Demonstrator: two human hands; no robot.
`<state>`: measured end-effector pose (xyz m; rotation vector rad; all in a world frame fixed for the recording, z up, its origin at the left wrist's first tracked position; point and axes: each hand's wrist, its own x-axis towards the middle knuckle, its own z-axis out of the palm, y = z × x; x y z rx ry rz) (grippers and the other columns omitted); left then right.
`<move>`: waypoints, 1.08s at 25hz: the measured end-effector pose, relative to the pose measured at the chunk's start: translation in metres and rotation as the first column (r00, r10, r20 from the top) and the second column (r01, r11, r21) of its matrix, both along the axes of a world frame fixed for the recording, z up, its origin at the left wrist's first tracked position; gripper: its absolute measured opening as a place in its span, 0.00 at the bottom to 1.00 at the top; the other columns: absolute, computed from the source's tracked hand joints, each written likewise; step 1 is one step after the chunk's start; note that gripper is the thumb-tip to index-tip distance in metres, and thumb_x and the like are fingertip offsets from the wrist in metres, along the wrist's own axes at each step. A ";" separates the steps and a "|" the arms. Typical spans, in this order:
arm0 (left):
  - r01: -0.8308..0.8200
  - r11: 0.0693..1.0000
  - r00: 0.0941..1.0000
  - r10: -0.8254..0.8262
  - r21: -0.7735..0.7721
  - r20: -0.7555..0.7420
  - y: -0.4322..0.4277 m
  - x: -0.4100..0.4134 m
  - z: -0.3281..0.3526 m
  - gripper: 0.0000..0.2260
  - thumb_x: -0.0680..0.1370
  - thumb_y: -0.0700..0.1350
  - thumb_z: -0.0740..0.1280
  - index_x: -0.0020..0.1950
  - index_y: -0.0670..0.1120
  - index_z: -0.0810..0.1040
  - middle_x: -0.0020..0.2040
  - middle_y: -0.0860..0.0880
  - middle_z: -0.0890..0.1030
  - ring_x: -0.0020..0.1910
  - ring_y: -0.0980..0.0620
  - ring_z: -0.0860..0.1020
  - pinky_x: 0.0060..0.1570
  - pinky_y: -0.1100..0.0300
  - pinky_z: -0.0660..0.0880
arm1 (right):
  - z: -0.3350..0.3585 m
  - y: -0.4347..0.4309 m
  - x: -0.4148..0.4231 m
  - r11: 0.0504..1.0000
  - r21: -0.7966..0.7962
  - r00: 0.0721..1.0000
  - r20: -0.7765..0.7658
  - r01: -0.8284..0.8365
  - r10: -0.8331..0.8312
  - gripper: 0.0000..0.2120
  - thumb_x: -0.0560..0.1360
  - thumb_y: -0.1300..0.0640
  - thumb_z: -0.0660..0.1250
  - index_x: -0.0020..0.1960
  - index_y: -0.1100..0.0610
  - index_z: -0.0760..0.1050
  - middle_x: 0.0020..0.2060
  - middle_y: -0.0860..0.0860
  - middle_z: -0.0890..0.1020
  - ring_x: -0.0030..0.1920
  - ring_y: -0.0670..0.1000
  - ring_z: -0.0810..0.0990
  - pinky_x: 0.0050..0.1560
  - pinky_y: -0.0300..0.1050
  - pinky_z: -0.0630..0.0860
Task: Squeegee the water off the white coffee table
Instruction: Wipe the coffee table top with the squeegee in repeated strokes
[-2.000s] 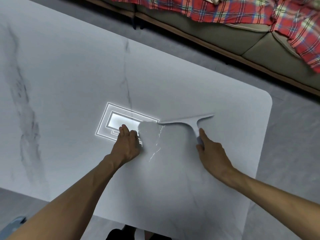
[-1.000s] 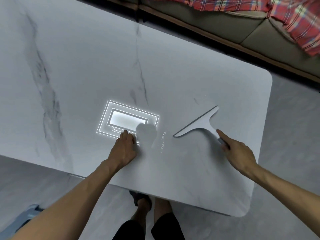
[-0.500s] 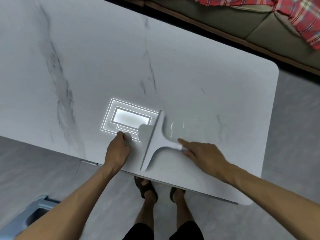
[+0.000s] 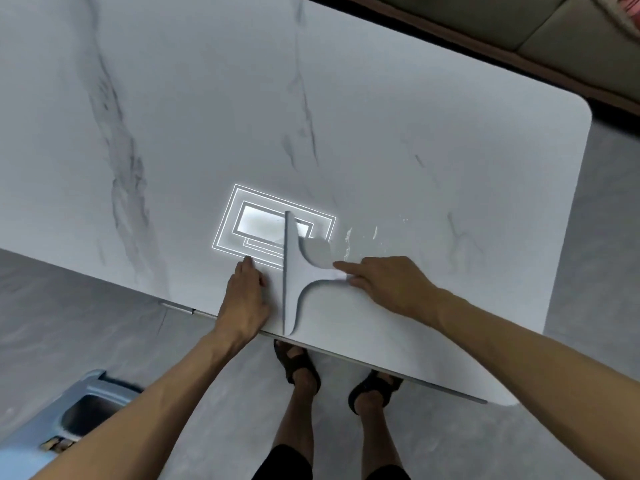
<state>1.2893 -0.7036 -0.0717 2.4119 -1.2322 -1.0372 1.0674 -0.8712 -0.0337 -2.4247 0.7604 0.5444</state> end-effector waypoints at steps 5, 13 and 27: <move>0.141 0.984 0.990 -0.141 0.111 -0.011 -0.023 -0.033 -0.004 0.14 0.64 0.31 0.61 0.46 0.43 0.66 0.56 0.41 0.68 0.51 0.40 0.69 0.43 0.54 0.65 | 0.014 -0.033 -0.095 0.983 -0.092 0.978 -0.122 0.159 -0.170 0.19 0.81 0.42 0.50 0.72 0.35 0.60 0.52 0.45 0.80 0.53 0.50 0.79 0.47 0.44 0.73; 0.005 0.990 1.000 -0.008 0.141 0.021 -0.027 -0.025 0.019 0.09 0.70 0.35 0.59 0.47 0.44 0.67 0.43 0.47 0.74 0.41 0.42 0.73 0.36 0.55 0.65 | 0.042 -0.020 -0.151 0.912 -0.079 0.900 -0.145 0.403 -0.410 0.20 0.80 0.40 0.50 0.72 0.33 0.60 0.60 0.39 0.79 0.59 0.49 0.78 0.51 0.43 0.71; 0.076 0.992 0.993 -0.085 0.100 0.082 0.035 -0.041 0.001 0.11 0.66 0.34 0.64 0.42 0.44 0.65 0.48 0.43 0.68 0.40 0.45 0.69 0.39 0.56 0.65 | -0.009 0.063 -0.061 0.999 0.049 1.000 0.009 0.019 -0.020 0.19 0.81 0.41 0.53 0.72 0.35 0.62 0.49 0.46 0.80 0.49 0.51 0.80 0.46 0.47 0.75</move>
